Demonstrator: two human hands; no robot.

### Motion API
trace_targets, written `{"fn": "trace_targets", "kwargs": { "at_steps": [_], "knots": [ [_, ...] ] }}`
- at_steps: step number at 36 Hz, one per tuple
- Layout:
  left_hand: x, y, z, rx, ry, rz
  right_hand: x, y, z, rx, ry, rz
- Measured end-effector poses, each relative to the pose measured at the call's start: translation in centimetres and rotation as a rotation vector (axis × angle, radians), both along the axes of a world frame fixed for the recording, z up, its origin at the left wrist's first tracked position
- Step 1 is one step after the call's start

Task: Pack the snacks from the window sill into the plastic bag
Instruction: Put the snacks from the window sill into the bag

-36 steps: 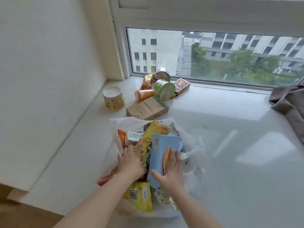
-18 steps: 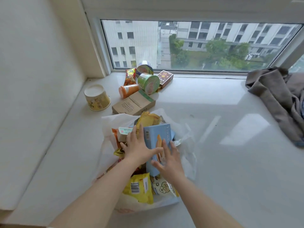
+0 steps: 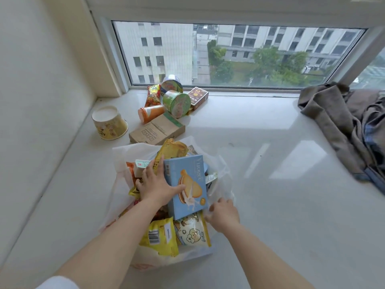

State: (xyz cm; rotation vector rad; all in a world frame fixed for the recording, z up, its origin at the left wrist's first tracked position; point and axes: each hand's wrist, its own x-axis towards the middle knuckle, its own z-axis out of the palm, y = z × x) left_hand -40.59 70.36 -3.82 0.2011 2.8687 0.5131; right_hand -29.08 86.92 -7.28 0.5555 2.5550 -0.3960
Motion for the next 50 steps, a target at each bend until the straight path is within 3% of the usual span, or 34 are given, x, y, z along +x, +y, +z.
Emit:
{"fn": "trace_targets", "kwargs": {
  "at_steps": [4, 8, 13, 15, 17, 20, 25, 27, 29, 31, 34, 40, 45, 48, 50],
  "knots": [
    [0.0, -0.1, 0.2, -0.01, -0.011, -0.004, 0.8, -0.4, -0.5, 0.08, 0.034, 0.032],
    [0.1, 0.0, 0.3, -0.01, -0.021, 0.005, 0.9, -0.5, -0.9, -0.08, 0.146, -0.135],
    [0.3, 0.1, 0.5, -0.009, -0.043, 0.004, 0.3, -0.2, -1.0, -0.014, -0.023, -0.129],
    [0.4, 0.1, 0.6, -0.011, -0.047, 0.0, 0.6, -0.1, -0.9, -0.042, 0.022, -0.111],
    [0.4, 0.2, 0.7, -0.016, -0.05, -0.001, 1.2, 0.2, -0.6, -0.221, 0.215, -0.245],
    [0.2, 0.4, 0.7, -0.042, -0.068, -0.01, 1.9, 0.9, 0.8, -0.636, 0.555, -0.7],
    [0.3, 1.5, 0.8, -0.081, -0.014, -0.095, 3.3, 0.7, 3.6, -1.419, 0.734, -1.269],
    [-0.1, 1.8, 1.0, -0.119, -0.015, -0.127, 3.5, 0.9, 5.1, -1.659, 0.752, -1.324],
    [-0.6, 2.0, 1.2, -0.156, -0.026, -0.165, 3.3, 1.8, 7.1, -1.763, 0.729, -1.206],
    [-1.1, 2.1, 1.5, -0.163, -0.041, -0.201, 2.8, 2.7, 9.3, -1.773, 0.715, -1.053],
    [-1.3, 2.5, 2.1, -0.162, -0.041, -0.245, 1.5, 2.6, 12.2, -1.633, 0.769, -0.853],
    [1.1, 4.1, 3.1, -0.187, -0.024, -0.47, -0.7, 0.7, 15.7, -1.597, 0.85, -0.671],
    [3.5, 5.3, 1.3, -0.166, -0.364, -0.657, -1.6, 0.0, 16.8, -1.412, 0.839, -0.519],
    [3.0, 4.7, 0.6, -0.059, -0.537, -0.616, -1.9, -0.5, 16.1, -1.269, 0.764, -0.549],
    [2.3, 4.4, 1.0, 0.027, -0.554, -0.559, -2.2, -0.5, 15.4, -1.127, 0.754, -0.58]
  ]
}}
